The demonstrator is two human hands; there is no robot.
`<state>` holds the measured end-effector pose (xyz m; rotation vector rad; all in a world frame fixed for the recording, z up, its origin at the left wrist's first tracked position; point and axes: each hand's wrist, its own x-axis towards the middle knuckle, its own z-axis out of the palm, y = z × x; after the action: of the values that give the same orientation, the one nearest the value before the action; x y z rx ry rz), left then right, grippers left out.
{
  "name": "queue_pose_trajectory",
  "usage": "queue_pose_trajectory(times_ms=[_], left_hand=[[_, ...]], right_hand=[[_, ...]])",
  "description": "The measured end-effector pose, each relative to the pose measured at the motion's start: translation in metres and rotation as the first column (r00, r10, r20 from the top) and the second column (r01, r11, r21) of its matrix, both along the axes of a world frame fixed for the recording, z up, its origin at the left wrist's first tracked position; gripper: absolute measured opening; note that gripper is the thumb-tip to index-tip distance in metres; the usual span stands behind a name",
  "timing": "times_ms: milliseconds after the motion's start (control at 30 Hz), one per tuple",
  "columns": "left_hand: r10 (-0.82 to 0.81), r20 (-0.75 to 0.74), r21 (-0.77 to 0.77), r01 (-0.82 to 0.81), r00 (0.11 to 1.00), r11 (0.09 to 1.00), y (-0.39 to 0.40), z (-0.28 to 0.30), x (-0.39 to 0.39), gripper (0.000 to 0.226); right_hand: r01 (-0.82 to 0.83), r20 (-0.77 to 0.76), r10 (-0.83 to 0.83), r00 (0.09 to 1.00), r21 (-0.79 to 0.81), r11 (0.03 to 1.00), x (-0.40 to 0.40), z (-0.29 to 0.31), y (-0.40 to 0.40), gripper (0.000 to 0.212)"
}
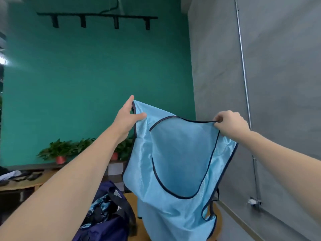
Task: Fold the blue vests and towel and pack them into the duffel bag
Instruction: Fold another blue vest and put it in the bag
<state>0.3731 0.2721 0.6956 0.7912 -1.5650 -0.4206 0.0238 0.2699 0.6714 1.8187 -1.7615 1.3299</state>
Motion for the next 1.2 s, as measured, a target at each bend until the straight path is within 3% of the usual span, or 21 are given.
queue_pose_trajectory(times_ms=[100, 300, 433, 633, 733, 833, 967, 1100, 1200], left_hand=[[-0.038, -0.024, -0.023, 0.037, 0.999, 0.999, 0.014, 0.008, 0.007, 0.095], [0.024, -0.149, -0.13, -0.044, 0.988, 0.991, 0.025, 0.024, 0.026, 0.077], [-0.008, -0.226, -0.115, -0.018, 0.974, 0.993, 0.024, 0.021, 0.034, 0.07], [-0.062, -0.286, -0.081, 0.041, 0.956, 0.996, 0.011, 0.008, 0.021, 0.054], [-0.061, -0.246, -0.06, 0.048, 0.967, 0.997, 0.002, 0.004, 0.017, 0.044], [0.0, -0.155, -0.075, -0.011, 0.988, 0.997, -0.004, -0.001, 0.016, 0.04], [0.121, -0.029, -0.08, -0.123, 0.992, 0.989, -0.024, -0.013, 0.015, 0.034], [0.242, 0.09, -0.091, -0.234, 0.966, 0.968, -0.055, -0.031, 0.009, 0.025], [0.408, 0.226, -0.231, -0.359, 0.884, 0.904, -0.086, -0.047, 0.01, 0.024]], right_hand=[[-0.03, 0.016, 0.03, 0.999, -0.017, 0.999, 0.019, 0.012, 0.0, 0.013], [-0.017, 0.054, 0.015, 0.998, 0.026, 1.0, 0.032, 0.02, 0.0, 0.01], [-0.02, 0.125, 0.011, 0.992, 0.07, 0.997, 0.028, 0.014, -0.005, 0.014], [-0.275, 0.351, 0.224, 0.909, 0.105, 0.956, 0.049, 0.007, -0.006, 0.022], [-0.31, 0.378, 0.235, 0.895, 0.15, 0.939, 0.053, 0.004, -0.008, 0.016], [-0.219, 0.313, 0.163, 0.936, 0.155, 0.963, 0.044, -0.002, -0.018, 0.031], [-0.133, 0.286, 0.077, 0.955, 0.184, 0.974, 0.039, -0.013, -0.039, 0.028], [-0.237, 0.376, 0.133, 0.917, 0.246, 0.94, 0.047, -0.02, -0.069, 0.019], [-0.311, 0.449, 0.164, 0.879, 0.276, 0.91, 0.052, -0.029, -0.101, 0.023]])
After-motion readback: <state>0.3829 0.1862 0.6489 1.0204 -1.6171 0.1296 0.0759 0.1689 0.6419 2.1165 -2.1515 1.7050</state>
